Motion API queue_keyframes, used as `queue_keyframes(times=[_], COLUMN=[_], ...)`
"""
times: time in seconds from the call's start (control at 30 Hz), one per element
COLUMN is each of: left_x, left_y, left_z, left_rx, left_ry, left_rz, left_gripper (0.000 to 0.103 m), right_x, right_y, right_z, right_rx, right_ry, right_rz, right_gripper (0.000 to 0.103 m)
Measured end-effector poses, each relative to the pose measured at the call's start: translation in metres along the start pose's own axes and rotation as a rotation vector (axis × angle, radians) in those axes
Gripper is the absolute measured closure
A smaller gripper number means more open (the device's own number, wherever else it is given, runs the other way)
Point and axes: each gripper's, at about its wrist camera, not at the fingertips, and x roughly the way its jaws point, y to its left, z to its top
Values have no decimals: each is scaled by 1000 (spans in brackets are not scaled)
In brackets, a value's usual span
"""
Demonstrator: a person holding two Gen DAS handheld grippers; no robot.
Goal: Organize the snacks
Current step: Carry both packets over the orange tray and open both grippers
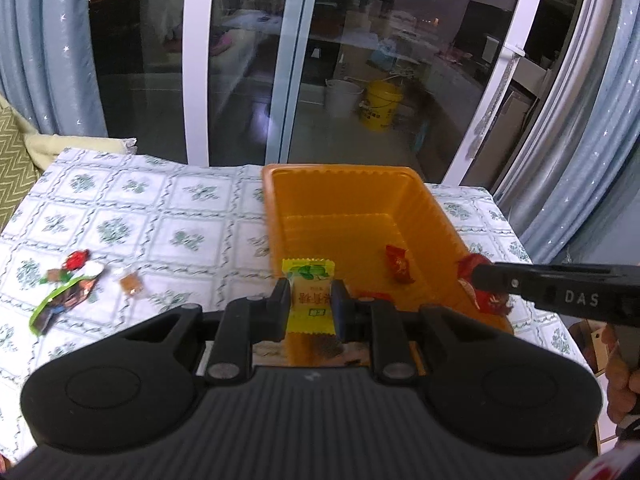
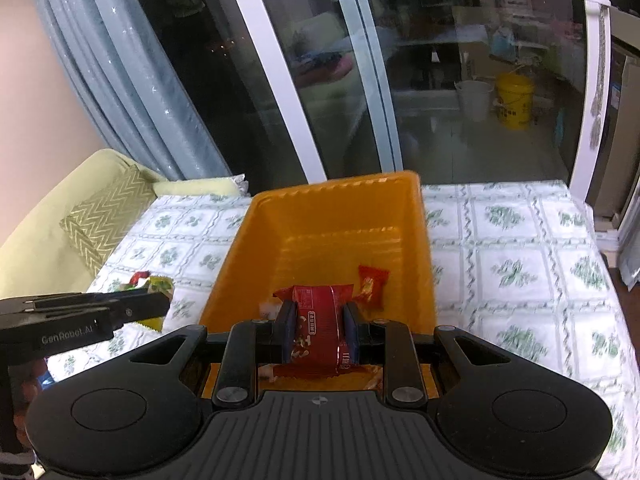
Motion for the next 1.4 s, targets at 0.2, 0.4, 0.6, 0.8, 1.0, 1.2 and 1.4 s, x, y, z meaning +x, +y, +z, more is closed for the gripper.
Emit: queue_keyframes(times=[0.2, 0.4, 0.6, 0.8, 1.0, 1.2, 1.4], left_x=[23, 47, 74, 98, 113, 112, 95], left_y=[-17, -27, -34, -37, -35, -30, -22], left_z=[11, 23, 33, 41, 44, 46, 42], left_rx=[5, 20, 34, 45, 35, 16, -15], left_ry=[10, 25, 51, 83, 110, 108, 97], left_rz=[9, 24, 34, 42, 40, 46, 46], left_gripper=[84, 84, 84, 84, 83, 83, 83], right_x=[13, 28, 39, 46, 47, 47, 50], right_y=[-18, -31, -43, -53, -58, -56, -50], right_z=[14, 23, 32, 37, 41, 41, 40], right_rx=[-9, -6, 1, 19, 32, 31, 17], right_ry=[-13, -7, 3, 2, 3, 8, 19], right_rz=[5, 8, 2, -13, -18, -9, 12], right_gripper=[77, 77, 77, 77, 77, 77, 77])
